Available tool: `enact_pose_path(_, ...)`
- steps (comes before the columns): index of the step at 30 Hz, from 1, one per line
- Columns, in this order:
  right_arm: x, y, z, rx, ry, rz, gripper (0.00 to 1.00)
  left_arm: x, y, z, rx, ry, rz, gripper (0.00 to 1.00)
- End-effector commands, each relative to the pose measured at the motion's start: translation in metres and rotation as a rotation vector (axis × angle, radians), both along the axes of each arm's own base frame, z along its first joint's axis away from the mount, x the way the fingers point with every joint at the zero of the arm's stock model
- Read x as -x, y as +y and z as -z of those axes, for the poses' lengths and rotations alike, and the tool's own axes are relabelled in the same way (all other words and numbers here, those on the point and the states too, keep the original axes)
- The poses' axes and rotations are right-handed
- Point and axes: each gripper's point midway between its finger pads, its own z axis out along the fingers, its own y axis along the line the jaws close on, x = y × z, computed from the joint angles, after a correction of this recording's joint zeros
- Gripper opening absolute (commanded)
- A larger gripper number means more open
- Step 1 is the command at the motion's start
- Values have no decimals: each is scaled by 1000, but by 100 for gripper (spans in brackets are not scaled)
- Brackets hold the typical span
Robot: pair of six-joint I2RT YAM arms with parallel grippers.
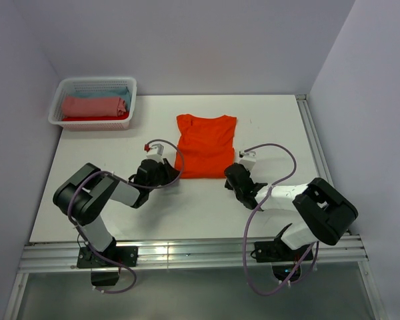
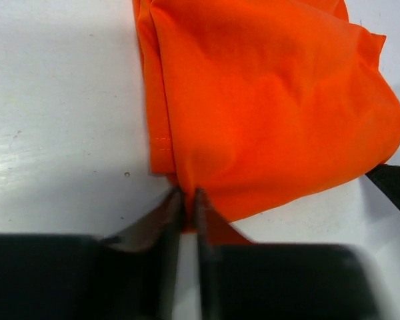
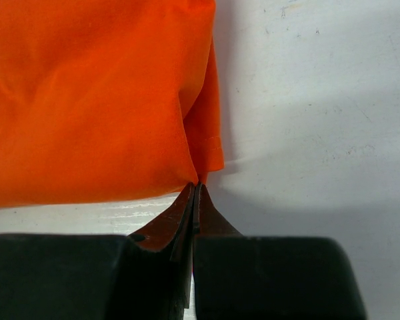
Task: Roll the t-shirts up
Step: Roll the tshirt
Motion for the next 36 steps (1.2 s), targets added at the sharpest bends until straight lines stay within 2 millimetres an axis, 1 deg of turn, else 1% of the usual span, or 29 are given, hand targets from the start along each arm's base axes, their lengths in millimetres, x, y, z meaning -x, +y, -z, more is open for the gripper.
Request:
enact_pose_path(1, -5, 2, -14, -36, -39, 13, 0, 3, 3, 6, -42, 18, 8, 8)
enact_pose_path(2, -2, 1, -13, -37, -29, 15, 0, 5, 3, 4, -40, 18, 9, 1)
enact_pose_path(3, -1, 1, -18, -51, -34, 16, 0, 6, 5, 4, -43, 22, 4, 0)
enact_pose_path(6, 7, -2, -20, -59, -3, 22, 0, 13, 10, -3, -51, 39, -2, 0)
enact_pose_path(7, 10, 1, -26, -89, -5, 5, 0, 14, 10, -12, -35, 28, -4, 0)
enact_pose_path(8, 14, 2, -26, -84, 6, -20, 0, 18, 12, -12, -39, 40, -4, 0)
enact_pose_path(9, 15, 4, -32, -95, 1, -30, 0, 18, 13, -16, -32, 34, -9, 0)
enact_pose_path(10, 19, 5, -32, -98, 23, -42, 0, 22, 12, -23, -14, 29, -3, 0)
enact_pose_path(11, 26, 0, -25, -63, 67, -46, 0, 27, 12, -23, -13, 42, 1, 0)
enact_pose_path(12, 28, -1, -26, -56, 79, -49, 0, 30, 13, -23, -15, 54, 5, 0)
enact_pose_path(13, 30, 1, -30, -60, 87, -58, 0, 33, 10, -29, -4, 51, 9, 0)
enact_pose_path(14, 36, 5, -28, -71, 114, -92, 0, 38, 12, -24, -20, 82, 9, 0)
enact_pose_path(16, 43, 7, -28, -92, 134, -105, 0, 42, 11, -30, -7, 90, 13, 0)
enact_pose_path(18, 51, 6, -25, -101, 177, -106, 0, 51, 13, -26, -16, 134, 17, 0)
enact_pose_path(19, 54, 5, -23, -101, 192, -104, 0, 53, 13, -28, -2, 144, 18, 0)
enact_pose_path(21, 64, 3, -20, -105, 227, -112, 0, 63, 12, -26, 9, 178, 37, 0)
enact_pose_path(26, 81, 2, -24, -140, 261, -140, 0, 84, 16, -23, 41, 220, 59, 0)
enact_pose_path(27, 81, 2, -29, -147, 251, -142, 0, 86, 17, -24, 40, 222, 60, 0)
enact_pose_path(29, 87, 0, -31, -139, 266, -158, 0, 92, 18, -25, 33, 242, 70, 0)
enact_pose_path(30, 87, 0, -34, -137, 267, -163, 0, 92, 17, -28, 36, 240, 75, 0)
enact_pose_path(31, 85, 1, -43, -142, 250, -171, 0, 94, 13, -35, 49, 238, 105, 0)
enact_pose_path(32, 88, -1, -43, -124, 261, -180, 0, 96, 13, -36, 47, 250, 110, 0)
enact_pose_path(33, 87, 0, -49, -125, 253, -186, 0, 97, 13, -36, 44, 257, 115, 0)
enact_pose_path(34, 88, 0, -51, -120, 254, -193, 0, 95, 11, -42, 47, 253, 122, 0)
enact_pose_path(35, 91, -3, -50, -102, 268, -203, 0, 99, 11, -40, 36, 273, 128, 0)
enact_pose_path(36, 90, -2, -54, -104, 264, -208, 0, 96, 10, -44, 34, 270, 130, 0)
